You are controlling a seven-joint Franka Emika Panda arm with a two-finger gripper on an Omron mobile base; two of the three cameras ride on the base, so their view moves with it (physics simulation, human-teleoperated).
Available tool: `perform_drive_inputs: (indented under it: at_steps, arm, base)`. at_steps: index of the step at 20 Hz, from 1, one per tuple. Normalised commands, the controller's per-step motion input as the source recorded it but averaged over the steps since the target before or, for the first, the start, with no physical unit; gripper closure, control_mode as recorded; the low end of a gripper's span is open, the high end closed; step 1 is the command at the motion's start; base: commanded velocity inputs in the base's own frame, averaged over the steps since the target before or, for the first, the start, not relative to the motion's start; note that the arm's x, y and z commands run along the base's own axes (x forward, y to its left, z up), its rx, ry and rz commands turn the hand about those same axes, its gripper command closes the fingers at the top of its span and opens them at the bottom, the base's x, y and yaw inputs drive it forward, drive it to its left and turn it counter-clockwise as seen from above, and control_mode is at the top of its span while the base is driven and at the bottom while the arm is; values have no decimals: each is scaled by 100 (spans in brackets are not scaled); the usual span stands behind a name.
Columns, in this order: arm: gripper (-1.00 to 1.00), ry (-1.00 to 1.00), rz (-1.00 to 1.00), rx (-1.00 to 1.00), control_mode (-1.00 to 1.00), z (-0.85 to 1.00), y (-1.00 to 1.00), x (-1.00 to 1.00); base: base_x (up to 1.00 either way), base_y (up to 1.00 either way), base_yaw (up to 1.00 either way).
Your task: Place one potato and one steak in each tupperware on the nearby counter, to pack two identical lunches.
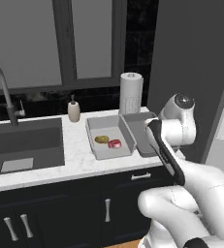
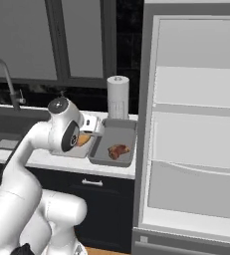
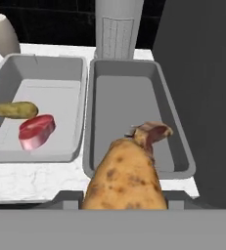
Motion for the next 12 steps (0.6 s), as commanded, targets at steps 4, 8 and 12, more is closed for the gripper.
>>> perform_drive_inputs:
  at_steps: [4, 8, 12]
  arm:
    - [100, 0, 0, 1, -100, -21, -27, 100]
    - [100, 0, 0, 0, -100, -29, -6, 80]
    - [100, 0, 0, 0, -100, -30, 0, 69]
  base:
    - [0, 0, 0]
    - [0, 0, 0]
    - [0, 0, 0]
